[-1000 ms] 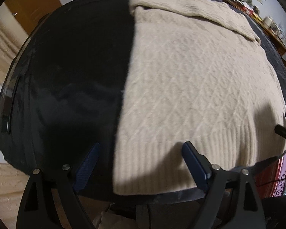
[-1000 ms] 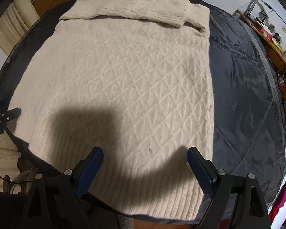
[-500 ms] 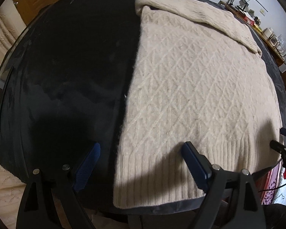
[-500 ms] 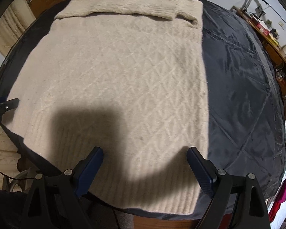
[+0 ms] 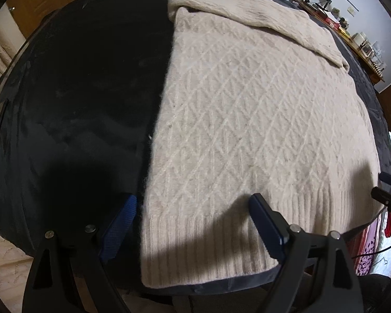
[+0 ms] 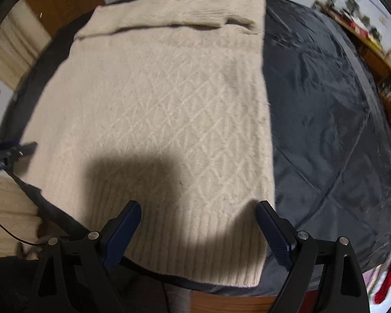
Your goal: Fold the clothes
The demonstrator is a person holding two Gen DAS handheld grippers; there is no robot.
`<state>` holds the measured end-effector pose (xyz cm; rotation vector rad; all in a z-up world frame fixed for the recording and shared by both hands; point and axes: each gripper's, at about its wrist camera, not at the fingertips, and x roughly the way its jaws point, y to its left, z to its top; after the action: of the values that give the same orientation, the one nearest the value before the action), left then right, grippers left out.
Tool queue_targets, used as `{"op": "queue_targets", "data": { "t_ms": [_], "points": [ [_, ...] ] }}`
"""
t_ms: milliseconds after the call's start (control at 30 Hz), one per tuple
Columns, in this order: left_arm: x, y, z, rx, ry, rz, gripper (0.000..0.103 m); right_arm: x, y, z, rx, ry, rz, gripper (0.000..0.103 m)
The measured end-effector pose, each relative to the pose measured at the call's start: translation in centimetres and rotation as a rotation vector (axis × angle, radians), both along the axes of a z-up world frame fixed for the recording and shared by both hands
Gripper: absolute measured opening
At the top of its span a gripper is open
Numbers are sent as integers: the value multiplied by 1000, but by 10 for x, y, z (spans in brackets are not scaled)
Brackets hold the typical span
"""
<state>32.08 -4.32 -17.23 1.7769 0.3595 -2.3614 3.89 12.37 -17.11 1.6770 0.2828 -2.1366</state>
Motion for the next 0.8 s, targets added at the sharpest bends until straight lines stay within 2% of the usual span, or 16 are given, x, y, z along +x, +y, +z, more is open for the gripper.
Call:
{"op": "queue_targets", "data": {
  "t_ms": [33, 167, 367, 467, 567, 633, 800],
  "points": [
    [1, 0, 0, 5, 1, 2, 90, -4, 2, 1, -19, -6, -18, 91],
    [4, 0, 0, 27, 2, 1, 90, -37, 10, -2, 19, -9, -82, 91],
    [6, 4, -2, 55, 7, -5, 90, -51, -7, -3, -112, -54, -125, 91],
    [7, 5, -4, 55, 7, 0, 90, -58, -8, -2, -154, -66, -106, 91],
    [10, 7, -5, 54, 8, -2, 90, -42, -10, -21, -168, -68, -76, 91],
    [12, 9, -6, 66, 11, -5, 90, -43, -25, -24, -181, -66, -45, 91],
    [19, 5, -8, 147, 32, 19, 90, -37, -49, -34, -295, -125, 24, 82]
  ]
}}
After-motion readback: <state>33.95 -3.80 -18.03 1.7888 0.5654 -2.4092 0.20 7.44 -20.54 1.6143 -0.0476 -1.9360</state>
